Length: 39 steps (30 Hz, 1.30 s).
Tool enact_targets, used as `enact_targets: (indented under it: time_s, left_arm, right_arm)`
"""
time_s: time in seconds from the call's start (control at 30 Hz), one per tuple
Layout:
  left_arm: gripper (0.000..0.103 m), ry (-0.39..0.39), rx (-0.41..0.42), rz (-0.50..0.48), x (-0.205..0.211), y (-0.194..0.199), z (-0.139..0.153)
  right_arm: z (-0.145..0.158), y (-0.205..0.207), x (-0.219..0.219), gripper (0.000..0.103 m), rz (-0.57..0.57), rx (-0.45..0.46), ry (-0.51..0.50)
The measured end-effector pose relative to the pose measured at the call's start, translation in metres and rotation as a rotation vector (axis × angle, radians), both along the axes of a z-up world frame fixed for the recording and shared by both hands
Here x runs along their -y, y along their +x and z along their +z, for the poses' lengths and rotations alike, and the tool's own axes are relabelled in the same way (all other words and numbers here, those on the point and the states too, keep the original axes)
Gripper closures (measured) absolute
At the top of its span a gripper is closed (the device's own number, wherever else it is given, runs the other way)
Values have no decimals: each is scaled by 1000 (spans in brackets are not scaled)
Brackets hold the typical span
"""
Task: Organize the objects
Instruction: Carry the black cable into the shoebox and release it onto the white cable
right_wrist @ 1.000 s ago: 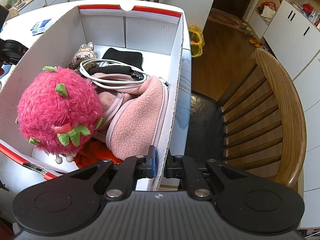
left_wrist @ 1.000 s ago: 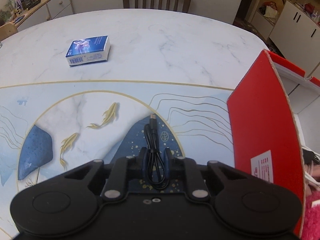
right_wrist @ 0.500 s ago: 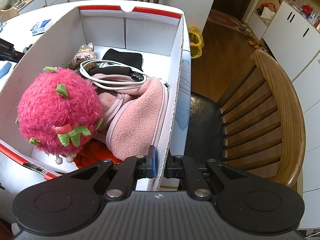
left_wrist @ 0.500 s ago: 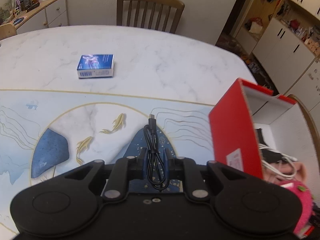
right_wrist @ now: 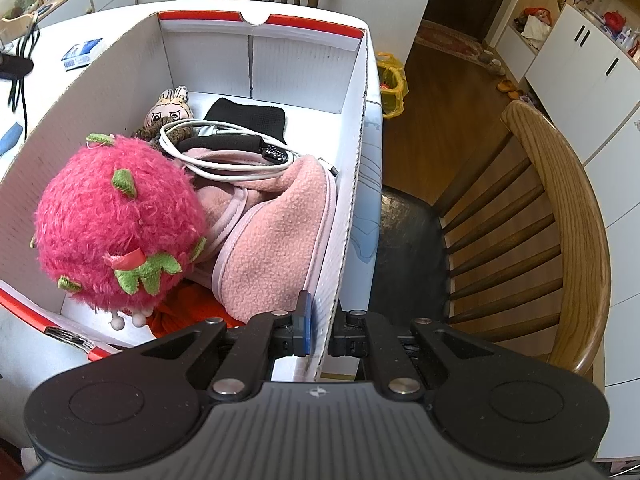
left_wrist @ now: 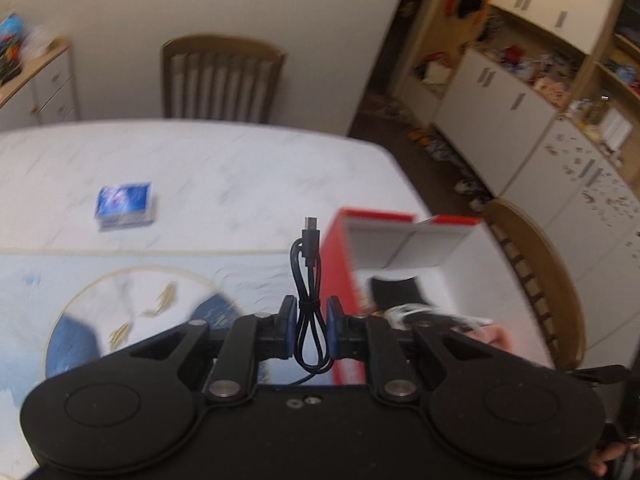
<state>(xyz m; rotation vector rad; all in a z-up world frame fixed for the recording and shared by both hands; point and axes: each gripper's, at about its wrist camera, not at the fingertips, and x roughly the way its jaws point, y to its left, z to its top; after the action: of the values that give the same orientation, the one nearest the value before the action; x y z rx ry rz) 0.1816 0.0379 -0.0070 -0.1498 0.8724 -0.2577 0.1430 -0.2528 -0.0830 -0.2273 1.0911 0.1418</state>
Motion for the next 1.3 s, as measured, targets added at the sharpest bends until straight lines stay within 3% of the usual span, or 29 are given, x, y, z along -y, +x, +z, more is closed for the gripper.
enact_targets:
  time_s: [0.3, 0.57, 0.73, 0.9, 1.3]
  left_arm:
    - [91, -56, 135, -109, 39, -10, 40]
    - [91, -112, 146, -177, 65, 1, 51]
    - [91, -119, 130, -210, 81, 10, 43]
    - [91, -66, 93, -238, 100, 24, 24]
    - [91, 159, -14, -282, 138, 49, -47]
  right_arm:
    - [3, -1, 2, 96, -1, 10, 13]
    - [4, -1, 4, 96, 1, 18, 25]
    - [5, -1, 5, 96, -1, 23, 33]
    - [6, 1, 5, 96, -2, 28, 40]
    - [6, 2, 6, 96, 7, 29, 38]
